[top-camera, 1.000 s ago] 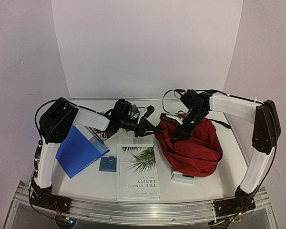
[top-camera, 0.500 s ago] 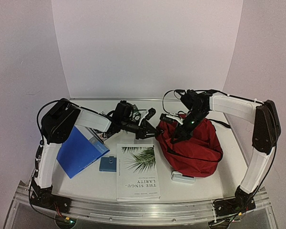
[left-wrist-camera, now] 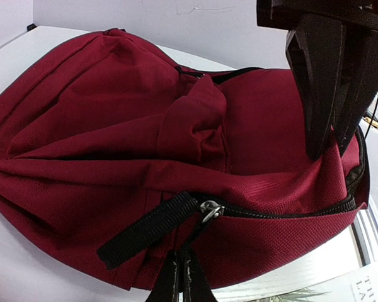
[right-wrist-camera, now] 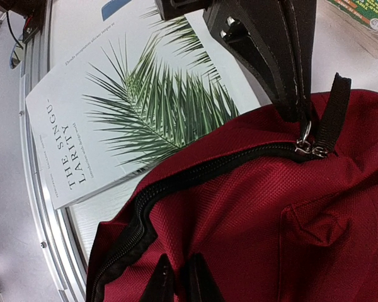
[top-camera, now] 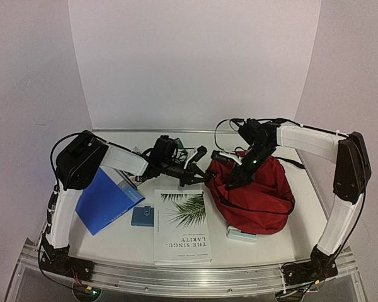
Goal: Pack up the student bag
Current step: Unzip the student bag at the center of the board.
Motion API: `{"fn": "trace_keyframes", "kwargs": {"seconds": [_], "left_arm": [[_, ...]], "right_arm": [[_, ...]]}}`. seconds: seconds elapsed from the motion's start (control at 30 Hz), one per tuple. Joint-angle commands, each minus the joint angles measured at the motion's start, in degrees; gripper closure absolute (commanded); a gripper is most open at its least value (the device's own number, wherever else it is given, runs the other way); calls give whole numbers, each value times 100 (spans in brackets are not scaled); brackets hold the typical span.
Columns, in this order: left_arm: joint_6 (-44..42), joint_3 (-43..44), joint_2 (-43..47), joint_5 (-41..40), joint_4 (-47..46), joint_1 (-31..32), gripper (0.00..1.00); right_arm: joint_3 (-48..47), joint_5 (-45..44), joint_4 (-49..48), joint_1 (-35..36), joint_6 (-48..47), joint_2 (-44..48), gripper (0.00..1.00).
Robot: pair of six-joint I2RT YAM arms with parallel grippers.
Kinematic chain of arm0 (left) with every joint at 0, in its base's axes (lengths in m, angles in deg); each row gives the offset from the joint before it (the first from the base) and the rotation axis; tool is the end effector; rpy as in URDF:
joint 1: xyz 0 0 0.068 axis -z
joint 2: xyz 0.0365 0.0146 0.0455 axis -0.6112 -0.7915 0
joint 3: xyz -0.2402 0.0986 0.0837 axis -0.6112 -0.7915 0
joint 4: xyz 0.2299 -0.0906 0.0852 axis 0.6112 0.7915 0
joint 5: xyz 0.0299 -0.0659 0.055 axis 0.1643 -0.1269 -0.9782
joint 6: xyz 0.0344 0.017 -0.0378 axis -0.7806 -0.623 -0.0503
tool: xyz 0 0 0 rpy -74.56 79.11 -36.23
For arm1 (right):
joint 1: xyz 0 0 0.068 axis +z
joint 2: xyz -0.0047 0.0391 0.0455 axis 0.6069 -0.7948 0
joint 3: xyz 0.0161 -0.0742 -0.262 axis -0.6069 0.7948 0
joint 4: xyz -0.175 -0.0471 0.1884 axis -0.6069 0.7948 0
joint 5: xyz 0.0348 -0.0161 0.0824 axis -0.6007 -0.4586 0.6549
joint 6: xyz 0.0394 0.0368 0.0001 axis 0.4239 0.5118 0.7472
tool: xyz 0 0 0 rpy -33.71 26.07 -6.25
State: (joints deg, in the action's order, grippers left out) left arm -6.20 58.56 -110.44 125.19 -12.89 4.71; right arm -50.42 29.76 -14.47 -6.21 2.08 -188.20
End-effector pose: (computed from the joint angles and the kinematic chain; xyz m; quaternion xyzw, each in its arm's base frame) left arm 0.3408 -0.3475 0.1407 0.5233 0.6120 -0.4816 0.3460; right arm 0.3032 0.2092 0.2433 -0.5598 0.7510 0.3188 0.1453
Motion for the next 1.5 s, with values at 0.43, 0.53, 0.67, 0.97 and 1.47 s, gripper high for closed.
{"fn": "trace_keyframes", "kwargs": {"seconds": [0.43, 0.53, 0.67, 0.97, 1.47], "left_arm": [[-456, -871, 1261, -659, 444, 24, 100], [-530, -872, 1269, -738, 487, 23, 100], [-577, -916, 1275, -831, 491, 26, 100], [-799, -881, 1252, -1063, 639, 109, 100], [-1360, -709, 1384, -1697, 1379, 455, 100]], "right_arm": [[-1219, -19, -558, -469, 2003, -791, 43], [-1564, -394, -825, -461, 2728, -1188, 42], [-1951, -632, -889, -451, 3442, -1706, 42], [-2245, -954, -891, -272, 4076, -2272, 37], [-2791, -1062, -890, -338, 4209, -2919, 96]]}}
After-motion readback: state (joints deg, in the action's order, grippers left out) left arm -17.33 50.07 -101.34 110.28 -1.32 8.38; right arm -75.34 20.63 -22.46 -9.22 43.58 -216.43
